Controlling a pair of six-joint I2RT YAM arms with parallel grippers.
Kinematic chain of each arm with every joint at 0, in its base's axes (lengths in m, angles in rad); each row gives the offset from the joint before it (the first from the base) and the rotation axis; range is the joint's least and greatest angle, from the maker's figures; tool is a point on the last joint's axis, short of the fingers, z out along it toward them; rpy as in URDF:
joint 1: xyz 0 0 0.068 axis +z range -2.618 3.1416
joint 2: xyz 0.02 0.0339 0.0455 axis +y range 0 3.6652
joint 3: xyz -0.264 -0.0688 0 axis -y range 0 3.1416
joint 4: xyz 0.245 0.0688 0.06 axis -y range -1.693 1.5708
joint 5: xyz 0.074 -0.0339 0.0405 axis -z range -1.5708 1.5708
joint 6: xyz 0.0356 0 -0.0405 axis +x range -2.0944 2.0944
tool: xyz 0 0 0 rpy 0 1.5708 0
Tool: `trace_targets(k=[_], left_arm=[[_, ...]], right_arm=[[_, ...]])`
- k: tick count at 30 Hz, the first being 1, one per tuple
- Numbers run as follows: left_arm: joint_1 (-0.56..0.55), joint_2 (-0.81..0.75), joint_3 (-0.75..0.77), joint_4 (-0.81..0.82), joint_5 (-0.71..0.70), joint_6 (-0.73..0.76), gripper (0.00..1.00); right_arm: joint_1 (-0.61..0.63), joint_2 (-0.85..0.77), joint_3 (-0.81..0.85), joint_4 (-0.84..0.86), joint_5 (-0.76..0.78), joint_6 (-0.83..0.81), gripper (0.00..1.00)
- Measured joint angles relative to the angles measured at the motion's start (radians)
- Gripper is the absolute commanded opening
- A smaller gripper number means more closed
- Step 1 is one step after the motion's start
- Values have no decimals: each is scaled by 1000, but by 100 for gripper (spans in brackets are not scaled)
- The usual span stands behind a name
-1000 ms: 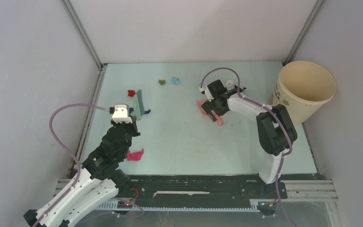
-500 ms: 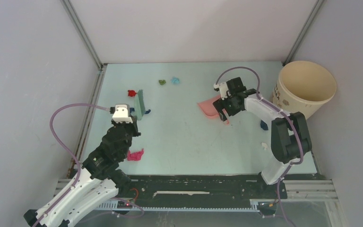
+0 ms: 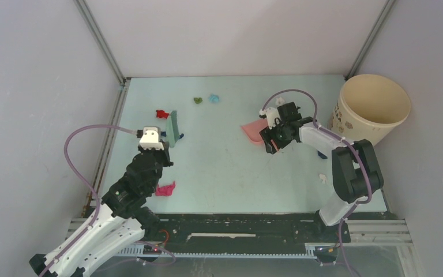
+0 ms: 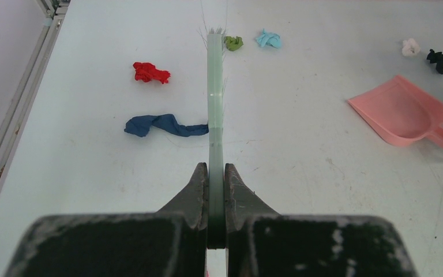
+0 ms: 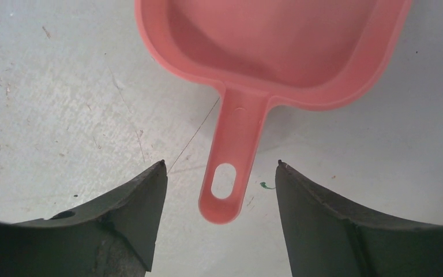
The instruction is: Sweep away the paper scraps from the table
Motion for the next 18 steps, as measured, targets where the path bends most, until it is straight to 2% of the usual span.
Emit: trace_targets(k=[11,18], left_arm=[[0,2,0,0,5,0,0],[0,2,0,0,7,0,0]], right_arm=[[0,46,-4,74,24,41,57],[0,64,-4,94,29,62,56]])
